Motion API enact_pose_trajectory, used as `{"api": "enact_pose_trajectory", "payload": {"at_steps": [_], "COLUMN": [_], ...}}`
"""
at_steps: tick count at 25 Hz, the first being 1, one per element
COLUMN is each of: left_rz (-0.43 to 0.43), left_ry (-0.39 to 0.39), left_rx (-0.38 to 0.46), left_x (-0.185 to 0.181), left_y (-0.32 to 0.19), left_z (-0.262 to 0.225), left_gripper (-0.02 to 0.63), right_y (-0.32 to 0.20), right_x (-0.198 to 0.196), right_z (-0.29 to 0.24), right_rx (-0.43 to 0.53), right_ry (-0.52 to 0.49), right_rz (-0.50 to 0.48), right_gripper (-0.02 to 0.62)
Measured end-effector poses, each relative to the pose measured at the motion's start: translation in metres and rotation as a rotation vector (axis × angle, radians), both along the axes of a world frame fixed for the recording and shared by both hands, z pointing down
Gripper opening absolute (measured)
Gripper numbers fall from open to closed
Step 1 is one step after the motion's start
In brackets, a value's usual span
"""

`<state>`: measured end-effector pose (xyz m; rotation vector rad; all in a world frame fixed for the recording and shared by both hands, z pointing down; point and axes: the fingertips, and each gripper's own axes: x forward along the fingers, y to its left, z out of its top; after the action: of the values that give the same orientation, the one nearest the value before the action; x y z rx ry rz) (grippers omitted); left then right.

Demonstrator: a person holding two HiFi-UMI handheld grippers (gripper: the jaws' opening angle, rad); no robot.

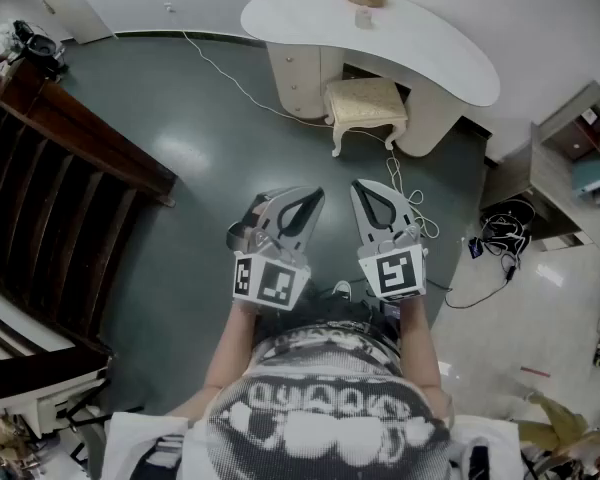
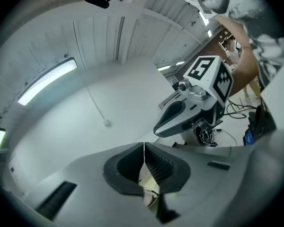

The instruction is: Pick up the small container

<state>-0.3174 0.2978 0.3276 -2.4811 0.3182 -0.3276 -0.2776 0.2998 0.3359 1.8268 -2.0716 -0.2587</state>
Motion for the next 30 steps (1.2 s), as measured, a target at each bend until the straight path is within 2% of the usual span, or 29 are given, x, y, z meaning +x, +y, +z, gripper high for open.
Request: {"api": "enact_pose_trajectory", "payload": {"at_steps": [6,11,19,30], "left_rz": [-0.007,-0.020,-0.032,-0.012], "left_ry": [-0.010,-0.011,-0.091,-0.137], "left_rx": [-0.004,0.005,0.086,0.058], "left_x": [0.011,0.021,0.045,0.068], "left_y": [0.011,0.021,0.037,0.053], "left_z": [0.005,0.009,0.024,0.041], "left_gripper": [0.006,0.005,0.005,0.005], "right_y": [0.010,0.022,0.046,0.062], "right_x": [0.011,0.018,0.040,0.070], "right_z": [0.005,0.011,0.015,0.038], "right_rx": [0.011,0.015,0.025,-0.012], "right_ry": [-0.009,0.030,0.030,0.013], "right_rz": [-0.011,-0.030,-0.065,-0.052], "right_gripper": [0.002,0.002,0.002,0.002]}}
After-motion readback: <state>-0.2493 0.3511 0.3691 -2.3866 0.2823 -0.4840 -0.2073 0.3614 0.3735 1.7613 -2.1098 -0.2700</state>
